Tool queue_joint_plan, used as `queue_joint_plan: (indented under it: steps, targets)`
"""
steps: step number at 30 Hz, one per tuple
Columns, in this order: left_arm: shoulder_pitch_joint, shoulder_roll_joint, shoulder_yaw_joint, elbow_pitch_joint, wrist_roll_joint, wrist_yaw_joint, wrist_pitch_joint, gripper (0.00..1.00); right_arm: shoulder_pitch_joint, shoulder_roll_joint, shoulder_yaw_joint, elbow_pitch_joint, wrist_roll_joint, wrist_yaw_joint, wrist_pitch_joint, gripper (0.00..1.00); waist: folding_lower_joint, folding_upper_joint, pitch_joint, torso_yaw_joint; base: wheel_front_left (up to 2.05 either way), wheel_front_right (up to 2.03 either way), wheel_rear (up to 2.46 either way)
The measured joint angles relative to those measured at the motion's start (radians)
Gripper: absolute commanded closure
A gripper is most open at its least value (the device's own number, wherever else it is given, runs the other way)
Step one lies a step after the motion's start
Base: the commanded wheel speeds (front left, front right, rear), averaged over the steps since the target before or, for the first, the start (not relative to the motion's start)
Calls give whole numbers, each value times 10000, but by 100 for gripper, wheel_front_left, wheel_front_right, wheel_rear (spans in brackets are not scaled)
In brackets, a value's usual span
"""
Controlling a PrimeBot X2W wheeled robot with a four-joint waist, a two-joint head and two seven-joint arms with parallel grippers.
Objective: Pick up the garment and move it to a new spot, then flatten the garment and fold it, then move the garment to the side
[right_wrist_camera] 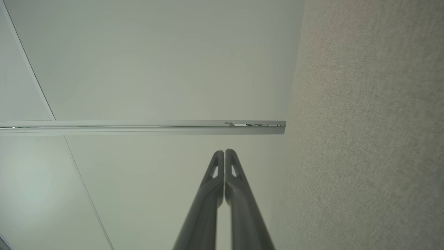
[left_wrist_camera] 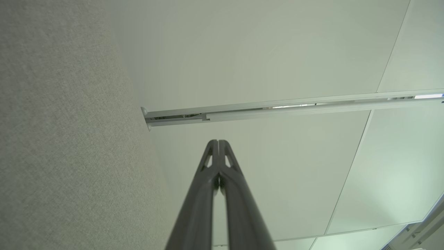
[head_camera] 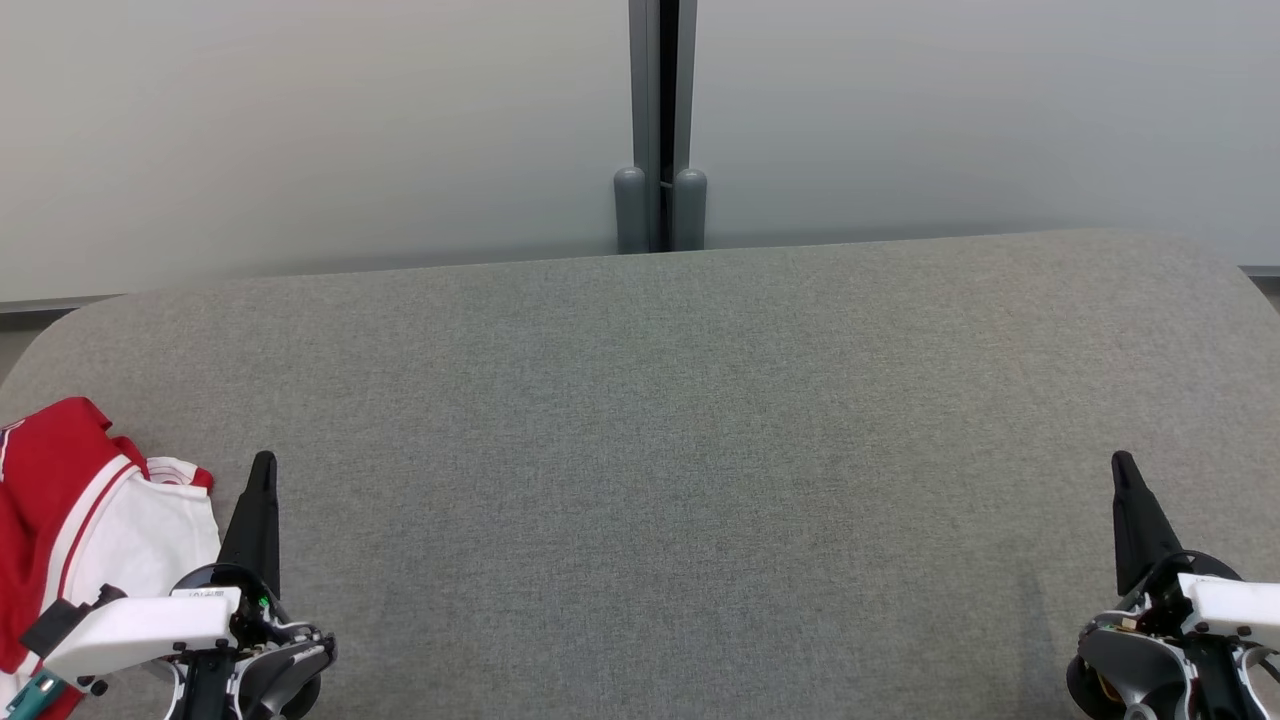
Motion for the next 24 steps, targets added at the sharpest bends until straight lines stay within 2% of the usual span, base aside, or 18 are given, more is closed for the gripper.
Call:
queue_joint_plan:
  steps: [24]
  targets:
    - [0,0,0,0,0,0,0,100,0,0,0,0,0,0,0,100,0,0,0,0,0,0,0]
